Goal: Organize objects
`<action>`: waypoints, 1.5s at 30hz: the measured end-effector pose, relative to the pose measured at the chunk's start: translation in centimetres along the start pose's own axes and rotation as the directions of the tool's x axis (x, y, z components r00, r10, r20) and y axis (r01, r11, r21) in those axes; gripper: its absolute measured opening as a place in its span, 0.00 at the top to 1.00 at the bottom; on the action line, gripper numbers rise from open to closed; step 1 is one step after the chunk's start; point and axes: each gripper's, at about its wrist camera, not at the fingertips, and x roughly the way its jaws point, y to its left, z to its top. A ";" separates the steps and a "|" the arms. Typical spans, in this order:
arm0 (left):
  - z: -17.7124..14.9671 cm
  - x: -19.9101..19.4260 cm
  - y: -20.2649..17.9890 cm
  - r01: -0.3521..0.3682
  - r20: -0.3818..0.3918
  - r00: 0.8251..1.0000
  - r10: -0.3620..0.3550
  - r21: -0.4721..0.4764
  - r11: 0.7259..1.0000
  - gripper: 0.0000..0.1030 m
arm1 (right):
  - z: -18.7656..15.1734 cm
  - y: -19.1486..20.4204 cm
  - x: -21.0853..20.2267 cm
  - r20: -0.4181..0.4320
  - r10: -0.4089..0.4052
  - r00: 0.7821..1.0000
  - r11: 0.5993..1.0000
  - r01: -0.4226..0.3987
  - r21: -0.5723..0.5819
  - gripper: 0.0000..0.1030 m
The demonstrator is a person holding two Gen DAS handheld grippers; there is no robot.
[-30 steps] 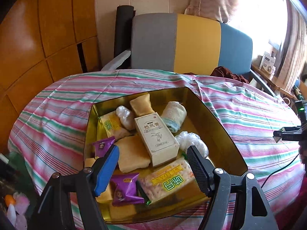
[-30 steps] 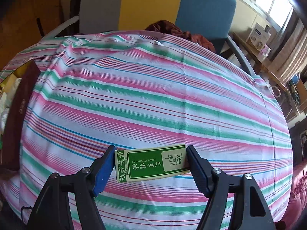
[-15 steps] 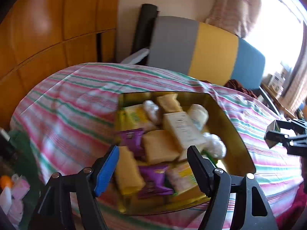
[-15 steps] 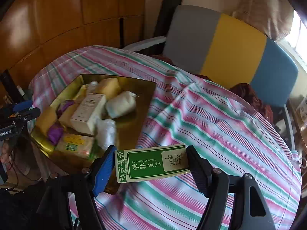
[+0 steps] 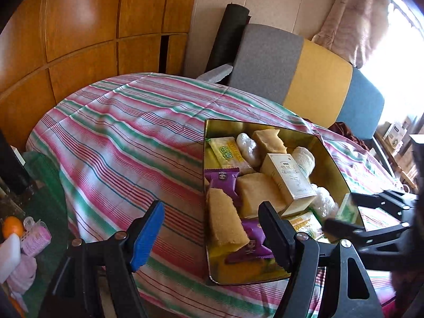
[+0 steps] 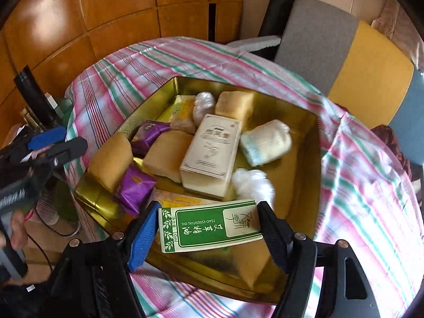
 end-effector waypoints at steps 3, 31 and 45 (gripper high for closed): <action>-0.2 0.1 -0.2 0.006 -0.005 1.000 -0.006 0.008 1.000 0.28 | 0.4 1.0 1.6 -0.039 -0.029 0.999 0.999 0.029 0.012 0.27; -0.4 -1.1 -1.9 -0.074 0.040 0.997 0.072 0.056 0.996 0.14 | -2.8 -1.8 -3.4 0.173 -0.043 0.984 0.982 0.010 0.190 0.18; -1.5 -3.7 -6.0 -0.108 0.104 0.990 0.100 0.081 0.991 0.00 | -6.3 -3.4 -7.6 0.260 -0.272 0.926 0.932 0.187 0.310 0.18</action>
